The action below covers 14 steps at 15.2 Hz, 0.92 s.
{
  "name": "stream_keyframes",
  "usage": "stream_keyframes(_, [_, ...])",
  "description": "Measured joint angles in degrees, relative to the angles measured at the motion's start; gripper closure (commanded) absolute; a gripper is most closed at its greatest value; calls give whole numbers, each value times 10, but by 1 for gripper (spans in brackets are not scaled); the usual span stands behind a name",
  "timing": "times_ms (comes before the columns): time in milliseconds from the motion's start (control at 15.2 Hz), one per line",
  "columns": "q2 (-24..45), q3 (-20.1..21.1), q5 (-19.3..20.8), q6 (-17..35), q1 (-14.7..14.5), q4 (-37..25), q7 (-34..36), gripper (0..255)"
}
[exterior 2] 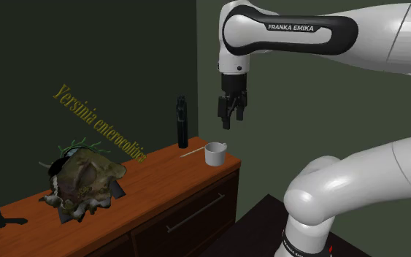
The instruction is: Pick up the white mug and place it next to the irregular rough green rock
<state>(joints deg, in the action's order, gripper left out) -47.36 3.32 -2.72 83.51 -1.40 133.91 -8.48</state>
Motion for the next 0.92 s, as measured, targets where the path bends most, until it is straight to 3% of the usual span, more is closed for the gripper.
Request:
stream_keyframes(198, [15, -3, 5, 22, 2, 7, -5, 0])
stream_keyframes(924, [176, -31, 43, 219, 23, 41, -43, 0])
